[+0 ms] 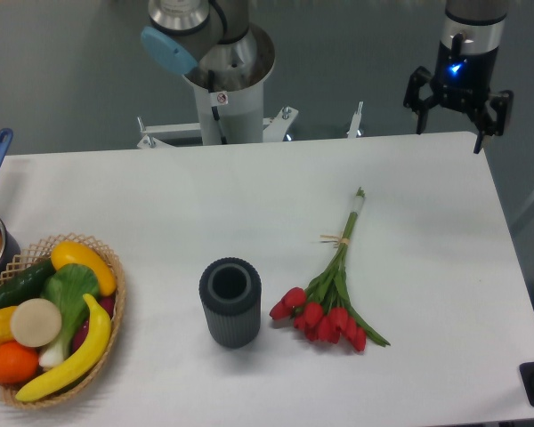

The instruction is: Pick up the flowers from the table

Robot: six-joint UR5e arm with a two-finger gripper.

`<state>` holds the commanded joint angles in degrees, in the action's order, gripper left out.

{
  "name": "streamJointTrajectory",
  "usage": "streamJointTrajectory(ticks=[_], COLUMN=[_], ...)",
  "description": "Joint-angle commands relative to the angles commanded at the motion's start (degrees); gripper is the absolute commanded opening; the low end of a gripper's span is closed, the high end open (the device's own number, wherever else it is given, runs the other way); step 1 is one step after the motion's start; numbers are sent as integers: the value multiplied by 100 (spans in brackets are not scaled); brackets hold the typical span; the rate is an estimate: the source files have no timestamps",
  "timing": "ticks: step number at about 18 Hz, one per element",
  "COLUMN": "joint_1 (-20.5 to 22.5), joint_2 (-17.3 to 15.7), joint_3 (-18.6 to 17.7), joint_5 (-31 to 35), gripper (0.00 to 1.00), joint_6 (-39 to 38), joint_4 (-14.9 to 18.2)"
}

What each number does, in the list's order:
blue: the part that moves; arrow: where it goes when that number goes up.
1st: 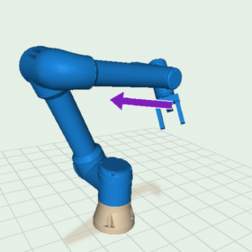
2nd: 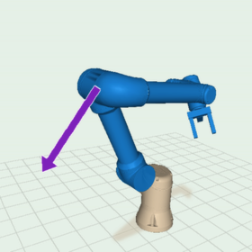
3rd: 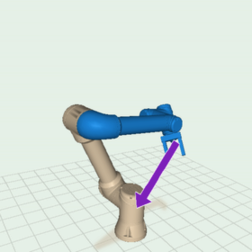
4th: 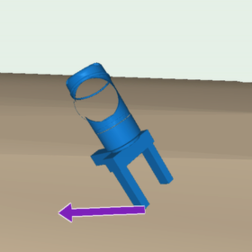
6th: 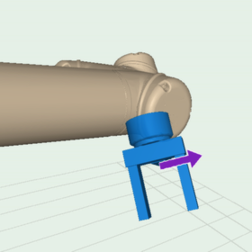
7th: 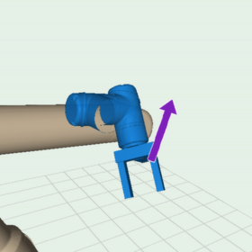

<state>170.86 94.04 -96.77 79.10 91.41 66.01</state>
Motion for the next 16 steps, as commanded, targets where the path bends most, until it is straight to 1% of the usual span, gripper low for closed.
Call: streamJointTrajectory(ticks=[3,6,9,11,14,16], joint_1=[-18,-44,-105,-114,-237,-290], joint_2=[0,0,53,88,158,202], joint_3=[35,-8,-26,-53,-79,-123], joint_5=[9,18,-140,-202,-202,-220], gripper=[100,100,100,100,100,100], joint_6=[-9,-131,-990,-1212,-1352,-2009], joint_4=[-9,-17,-96,-184,-176,-193])
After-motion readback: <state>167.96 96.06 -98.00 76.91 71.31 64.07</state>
